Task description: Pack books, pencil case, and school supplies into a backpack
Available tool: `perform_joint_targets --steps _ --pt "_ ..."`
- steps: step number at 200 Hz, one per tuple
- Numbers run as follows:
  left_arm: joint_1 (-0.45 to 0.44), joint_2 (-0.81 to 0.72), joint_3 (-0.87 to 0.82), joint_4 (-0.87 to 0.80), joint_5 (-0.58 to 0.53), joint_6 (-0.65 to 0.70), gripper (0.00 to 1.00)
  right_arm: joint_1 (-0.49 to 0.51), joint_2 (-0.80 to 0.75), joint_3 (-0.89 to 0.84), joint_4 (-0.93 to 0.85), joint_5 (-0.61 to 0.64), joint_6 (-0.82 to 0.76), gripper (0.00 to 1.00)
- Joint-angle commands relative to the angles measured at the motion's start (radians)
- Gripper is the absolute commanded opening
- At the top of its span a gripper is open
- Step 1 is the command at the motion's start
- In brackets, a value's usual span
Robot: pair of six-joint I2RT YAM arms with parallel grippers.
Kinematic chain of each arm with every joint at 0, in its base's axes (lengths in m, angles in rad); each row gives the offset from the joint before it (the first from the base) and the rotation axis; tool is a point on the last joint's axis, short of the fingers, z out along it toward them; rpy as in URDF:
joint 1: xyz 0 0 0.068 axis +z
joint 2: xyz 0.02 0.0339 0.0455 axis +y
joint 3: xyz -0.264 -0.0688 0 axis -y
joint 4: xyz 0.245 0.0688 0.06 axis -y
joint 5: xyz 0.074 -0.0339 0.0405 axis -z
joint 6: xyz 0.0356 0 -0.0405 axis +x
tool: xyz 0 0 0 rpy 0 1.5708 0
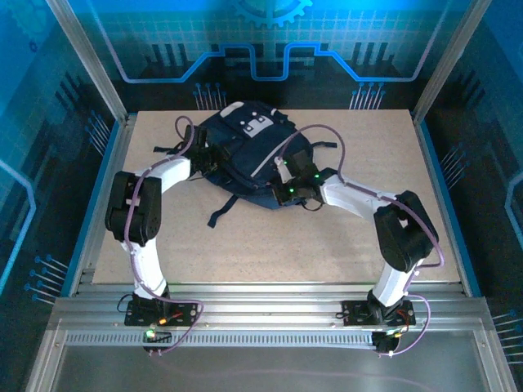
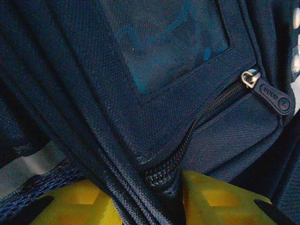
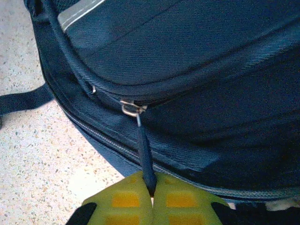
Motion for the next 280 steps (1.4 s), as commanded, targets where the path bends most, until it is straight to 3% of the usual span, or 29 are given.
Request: perform_joint_targets --steps 1,14,39,72,91,123,156,201,238,280 --pt "0.055 0.055 0.054 -0.087 -0.092 0.068 0.36 -0.070 -0.067 -0.037 -0.106 -0.002 -0.048 0.00" --pt "0.061 0.070 0.086 -0.107 -0.079 0.076 0.41 -0.094 -0.069 -0.035 -0.104 -0.032 -0.041 0.00" --pt "0.064 0.072 0.123 -0.151 0.027 0.058 0.59 -0.086 -0.031 -0.012 -0.062 -0.166 0.030 0.00" --pt "0.064 -0.079 -0.029 -0.099 0.129 -0.025 0.88 -0.001 0.075 0.072 -0.026 -0.204 0.061 0.00" --pt "0.064 -0.205 -0.156 -0.051 0.148 -0.077 0.95 0.036 0.134 0.127 -0.013 -0.217 0.066 0.00" --pt "0.042 -0.370 -0.353 0.041 0.194 -0.189 0.95 0.082 0.230 0.221 0.022 -0.257 0.069 0.00" --pt "-0.014 -0.445 -0.465 0.118 0.151 -0.283 0.94 0.115 0.301 0.313 0.036 -0.290 0.077 0.00" --pt "-0.091 -0.378 -0.476 0.228 0.111 -0.389 0.92 0.123 0.229 0.252 0.042 -0.270 0.069 0.00" --pt "-0.165 -0.278 -0.368 0.229 0.075 -0.389 0.92 0.088 0.111 0.113 0.027 -0.212 0.084 0.00" --pt "-0.181 -0.153 -0.316 0.267 0.039 -0.418 0.91 0.026 -0.053 0.005 -0.028 -0.162 0.071 0.00"
